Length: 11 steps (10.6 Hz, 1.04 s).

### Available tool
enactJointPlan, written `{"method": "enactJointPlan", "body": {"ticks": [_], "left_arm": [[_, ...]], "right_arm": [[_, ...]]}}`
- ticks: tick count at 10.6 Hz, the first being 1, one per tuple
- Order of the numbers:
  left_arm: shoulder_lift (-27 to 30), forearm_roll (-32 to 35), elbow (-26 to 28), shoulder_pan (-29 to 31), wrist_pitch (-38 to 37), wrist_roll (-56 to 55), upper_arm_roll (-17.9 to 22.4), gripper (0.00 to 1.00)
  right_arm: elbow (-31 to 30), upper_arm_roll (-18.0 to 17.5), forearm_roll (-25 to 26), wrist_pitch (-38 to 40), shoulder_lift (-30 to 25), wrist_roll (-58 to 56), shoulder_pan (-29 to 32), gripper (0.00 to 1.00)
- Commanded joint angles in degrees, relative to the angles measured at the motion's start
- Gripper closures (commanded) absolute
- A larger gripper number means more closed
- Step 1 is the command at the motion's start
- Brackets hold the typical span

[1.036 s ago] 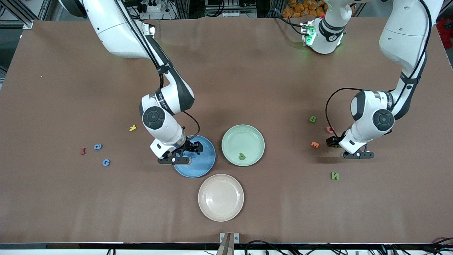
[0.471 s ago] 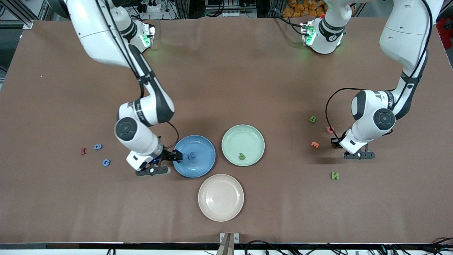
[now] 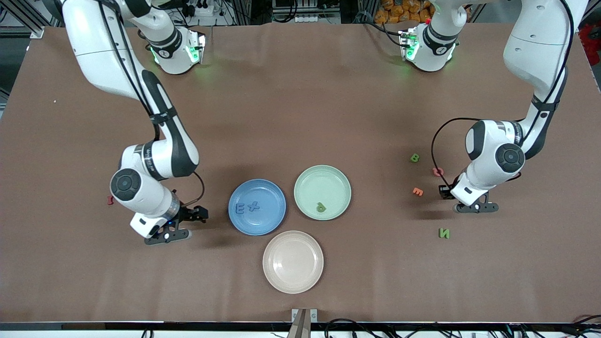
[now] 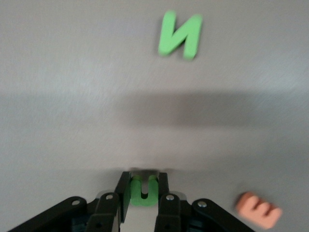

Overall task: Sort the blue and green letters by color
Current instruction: 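Place the u on the green plate while the right gripper reaches blue G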

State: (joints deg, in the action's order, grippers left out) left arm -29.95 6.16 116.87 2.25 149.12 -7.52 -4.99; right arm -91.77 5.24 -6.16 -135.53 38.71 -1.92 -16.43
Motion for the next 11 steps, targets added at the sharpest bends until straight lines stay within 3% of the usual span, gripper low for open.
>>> {"method": "enactJointPlan", "body": {"ticks": [1, 8, 11], "left_arm": [[-0.5, 0.4, -5.7, -1.4, -0.3, -12.7, -4.5, 1.0], [-3.3, 0.5, -10.9, -15.2, -0.5, -36.3, -4.5, 1.0], [-4.9, 0.6, -13.8, -22.9, -0.5, -47.7, -4.4, 1.0]], "right_arm": [[0.5, -0.6, 3.8, 3.4, -0.7, -8.6, 4.6, 0.0], [-0.4, -0.6, 3.9, 6.0, -1.5, -20.0, 14.0, 0.0], [-2.9, -0.6, 3.9, 4.5, -1.2, -20.8, 15.0, 0.0]]}}
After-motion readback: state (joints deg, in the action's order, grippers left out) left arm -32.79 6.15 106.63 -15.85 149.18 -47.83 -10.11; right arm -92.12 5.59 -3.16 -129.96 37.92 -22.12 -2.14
